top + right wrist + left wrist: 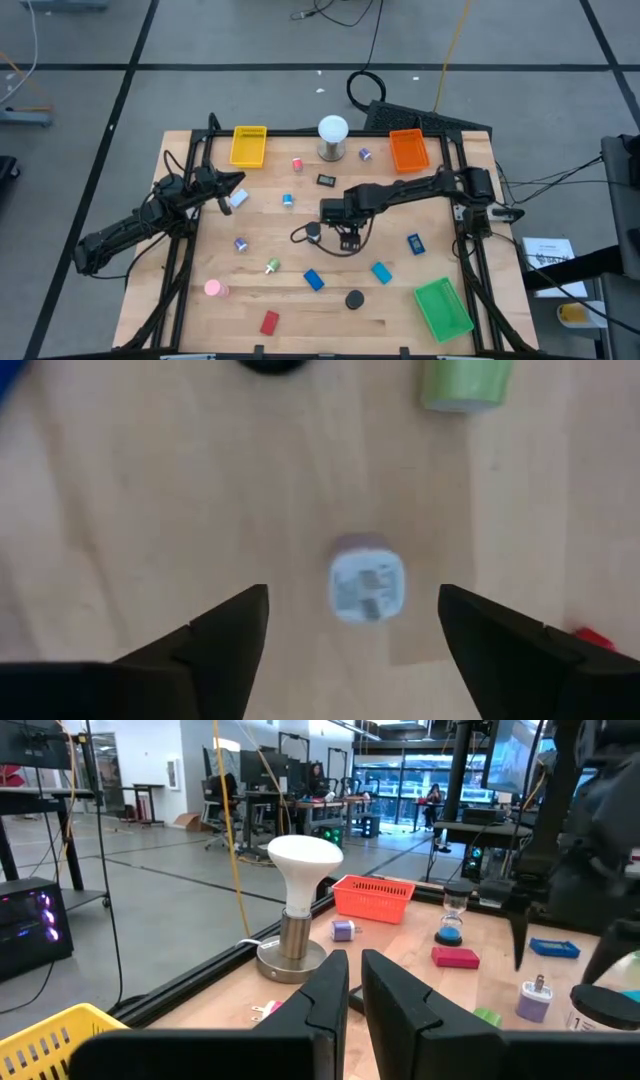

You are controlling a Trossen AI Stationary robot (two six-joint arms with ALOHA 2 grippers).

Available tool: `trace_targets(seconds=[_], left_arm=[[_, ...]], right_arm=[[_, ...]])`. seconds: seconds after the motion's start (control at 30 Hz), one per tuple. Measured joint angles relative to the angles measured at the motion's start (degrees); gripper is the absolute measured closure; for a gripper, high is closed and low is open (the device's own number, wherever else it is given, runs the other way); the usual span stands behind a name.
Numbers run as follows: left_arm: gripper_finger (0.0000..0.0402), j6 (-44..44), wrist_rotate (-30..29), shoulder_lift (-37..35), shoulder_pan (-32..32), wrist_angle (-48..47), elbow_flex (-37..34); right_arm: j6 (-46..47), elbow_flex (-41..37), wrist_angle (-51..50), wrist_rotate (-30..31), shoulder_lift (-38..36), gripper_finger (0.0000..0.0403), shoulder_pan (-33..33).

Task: Pick & Place Office items
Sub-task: Put the bottom right violet charger adaptor into the orange bin

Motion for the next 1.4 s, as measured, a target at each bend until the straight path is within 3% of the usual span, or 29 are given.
trace_targets(seconds=[0.3, 0.57, 0.97, 1.07, 1.23, 1.4], left_arm=[[0.0364, 0.0, 0.0, 0.0, 0.0, 0.0, 0.0], [0.0364, 0.0, 0.0, 0.0, 0.0, 0.0, 0.0], [0.0364, 0.0, 0.0, 0.0, 0.0, 0.0, 0.0], [0.0364, 0.0, 0.0, 0.0, 0.0, 0.0, 0.0], [0.0364, 0.0, 0.0, 0.0, 0.0, 0.0, 0.0], [0.0364, 0.0, 0.0, 0.0, 0.0, 0.0, 0.0]], right_arm=[[-1.7, -0.1, 2.0, -0.3, 3.7, 0.0168, -0.4], [0.8, -2.9, 2.5, -0.2, 3.8, 0.0244, -0.5], [4.5, -4.9, 6.1, -0.5, 2.1, 0.0272, -0.8], [7.3, -4.9, 5.9, -3.9, -0.4, 0.0272, -2.0], [13.0, -4.1, -1.4, -5.0, -9.5, 0.0272, -9.0], [14.1, -4.1, -12.9, -2.8, -16.9, 0.0272, -24.0]])
